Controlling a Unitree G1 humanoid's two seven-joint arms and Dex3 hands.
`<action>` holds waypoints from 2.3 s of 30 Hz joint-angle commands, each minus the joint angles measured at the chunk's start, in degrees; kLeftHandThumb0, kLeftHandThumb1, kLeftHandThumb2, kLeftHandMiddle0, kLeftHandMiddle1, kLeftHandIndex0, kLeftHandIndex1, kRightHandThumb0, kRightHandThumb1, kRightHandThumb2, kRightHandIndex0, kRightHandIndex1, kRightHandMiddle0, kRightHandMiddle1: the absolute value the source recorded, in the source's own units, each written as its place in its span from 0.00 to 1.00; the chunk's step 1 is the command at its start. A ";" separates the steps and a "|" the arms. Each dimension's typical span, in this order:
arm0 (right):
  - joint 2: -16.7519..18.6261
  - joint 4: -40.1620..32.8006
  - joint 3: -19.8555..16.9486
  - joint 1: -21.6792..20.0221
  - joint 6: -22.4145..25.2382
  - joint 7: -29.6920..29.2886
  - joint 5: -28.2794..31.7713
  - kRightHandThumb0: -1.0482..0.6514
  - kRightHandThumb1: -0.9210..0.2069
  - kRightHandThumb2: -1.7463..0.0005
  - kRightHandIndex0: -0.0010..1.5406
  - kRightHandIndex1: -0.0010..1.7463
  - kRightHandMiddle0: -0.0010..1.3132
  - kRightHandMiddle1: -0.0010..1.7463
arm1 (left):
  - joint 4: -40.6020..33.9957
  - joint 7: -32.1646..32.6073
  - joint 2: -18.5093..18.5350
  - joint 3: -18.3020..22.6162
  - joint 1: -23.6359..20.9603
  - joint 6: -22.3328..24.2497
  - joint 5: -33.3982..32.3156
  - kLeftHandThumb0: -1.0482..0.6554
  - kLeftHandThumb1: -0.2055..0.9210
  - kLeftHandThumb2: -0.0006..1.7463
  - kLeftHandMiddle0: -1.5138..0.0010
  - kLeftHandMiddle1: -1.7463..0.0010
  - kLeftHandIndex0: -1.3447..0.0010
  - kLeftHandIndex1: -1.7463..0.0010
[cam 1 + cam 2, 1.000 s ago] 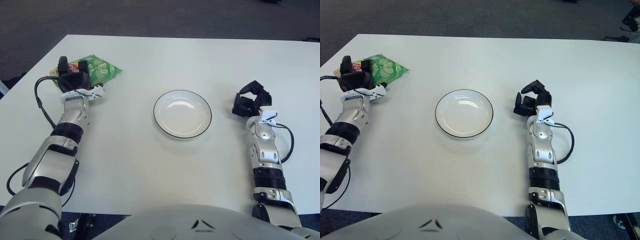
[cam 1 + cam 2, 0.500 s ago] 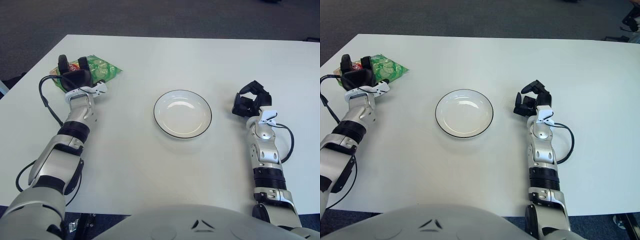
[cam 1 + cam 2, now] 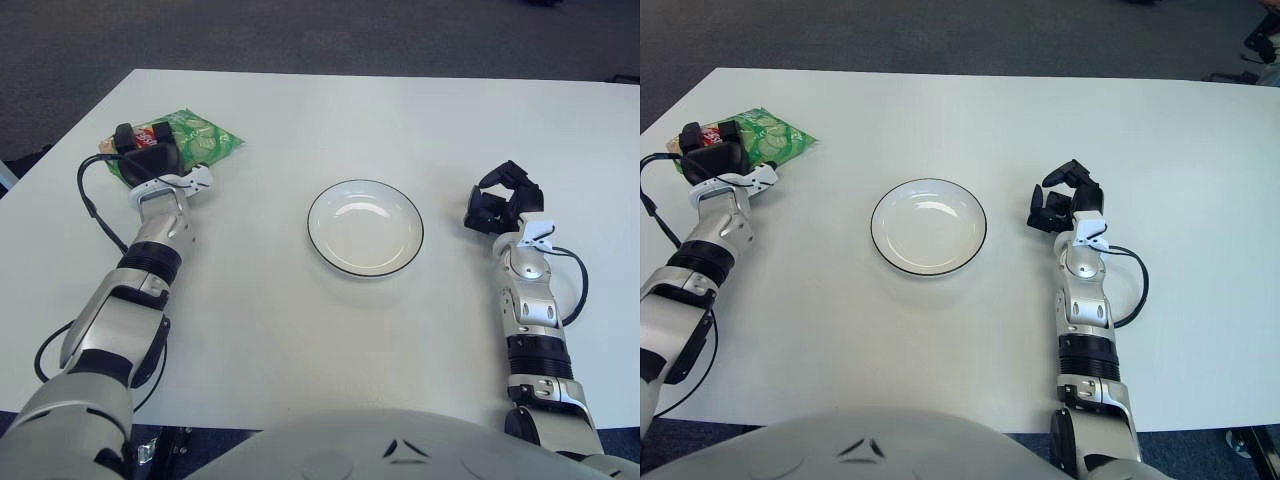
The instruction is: Put the snack into the plate.
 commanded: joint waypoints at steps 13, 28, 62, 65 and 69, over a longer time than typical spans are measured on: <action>2.13 1.77 0.49 7.33 0.56 -0.17 -0.60 0.31 0.62 0.18 0.87 1.00 0.53 1.00 | 6.90 1.34 -1.87 0.02 -3.42 -0.51 -2.76 0.00 1.00 0.50 1.00 0.85 1.00 0.65; 1.85 1.32 0.69 7.77 0.13 0.62 -0.32 0.31 0.62 0.18 0.86 1.00 0.53 1.00 | 15.98 0.83 -2.35 -1.44 -6.12 -4.11 -4.56 0.00 1.00 0.50 1.00 0.66 1.00 0.64; 1.20 0.85 1.01 8.34 0.04 2.21 0.29 0.31 0.62 0.18 0.86 1.00 0.53 1.00 | 22.29 21.01 -0.46 -3.99 -5.52 -21.10 -5.00 0.62 0.11 0.93 0.32 0.23 0.47 0.00; 1.25 0.83 0.92 8.31 0.26 2.30 0.43 0.31 0.62 0.18 0.86 1.00 0.53 1.00 | 21.50 21.52 -0.28 -4.10 -5.75 -21.48 -4.91 0.62 0.10 0.95 0.33 0.19 0.47 0.00; 1.32 0.92 0.86 8.14 0.60 2.12 0.43 0.31 0.62 0.17 0.86 1.00 0.53 1.00 | 18.71 21.48 0.20 -4.05 -6.25 -23.22 -5.07 0.62 0.09 0.97 0.33 0.15 0.47 0.00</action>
